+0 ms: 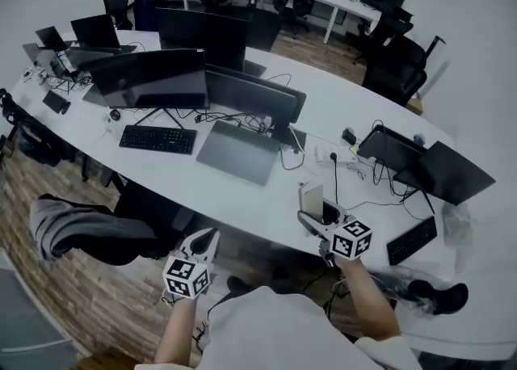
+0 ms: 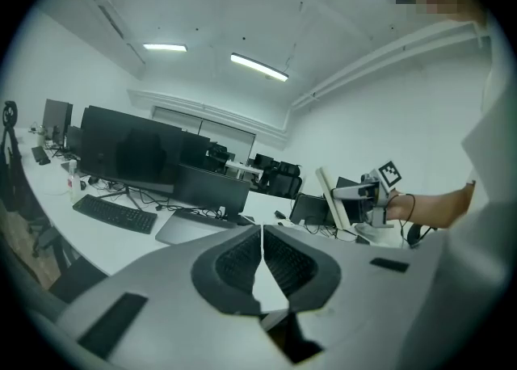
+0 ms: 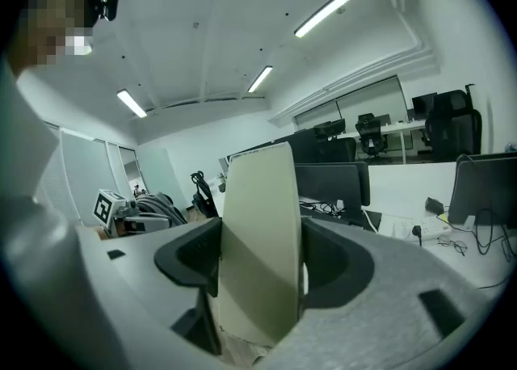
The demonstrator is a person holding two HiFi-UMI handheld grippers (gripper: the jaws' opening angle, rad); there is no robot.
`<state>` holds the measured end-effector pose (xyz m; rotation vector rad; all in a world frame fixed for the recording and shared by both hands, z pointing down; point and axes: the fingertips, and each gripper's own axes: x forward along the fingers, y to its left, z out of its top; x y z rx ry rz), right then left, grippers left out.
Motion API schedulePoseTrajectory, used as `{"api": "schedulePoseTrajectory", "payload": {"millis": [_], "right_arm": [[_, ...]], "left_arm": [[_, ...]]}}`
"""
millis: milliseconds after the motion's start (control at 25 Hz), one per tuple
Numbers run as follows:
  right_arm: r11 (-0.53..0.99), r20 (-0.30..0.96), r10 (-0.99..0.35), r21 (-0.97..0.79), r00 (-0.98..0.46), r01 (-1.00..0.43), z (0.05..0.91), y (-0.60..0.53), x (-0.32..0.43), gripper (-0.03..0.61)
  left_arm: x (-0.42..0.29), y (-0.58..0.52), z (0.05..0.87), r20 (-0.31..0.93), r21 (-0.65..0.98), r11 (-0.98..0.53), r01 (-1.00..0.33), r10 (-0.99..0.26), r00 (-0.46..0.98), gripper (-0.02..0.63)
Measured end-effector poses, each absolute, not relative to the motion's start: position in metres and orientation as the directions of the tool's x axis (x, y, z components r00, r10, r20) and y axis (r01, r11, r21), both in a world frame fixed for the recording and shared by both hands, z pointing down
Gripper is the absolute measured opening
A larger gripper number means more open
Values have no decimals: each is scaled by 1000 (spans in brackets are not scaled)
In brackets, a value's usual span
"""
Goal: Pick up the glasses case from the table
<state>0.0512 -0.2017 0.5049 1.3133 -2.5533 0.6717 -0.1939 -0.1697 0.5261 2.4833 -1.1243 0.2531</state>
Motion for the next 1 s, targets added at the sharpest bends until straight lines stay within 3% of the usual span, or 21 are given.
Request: {"api": "schedulePoseTrajectory", "payload": {"millis": [1000], "right_arm": [[572,124,-770,-303,-626,-763,418,-212,170,305]], "left_arm": [[-110,-191,452,225,227,-521,-823,-794,565,11]]}}
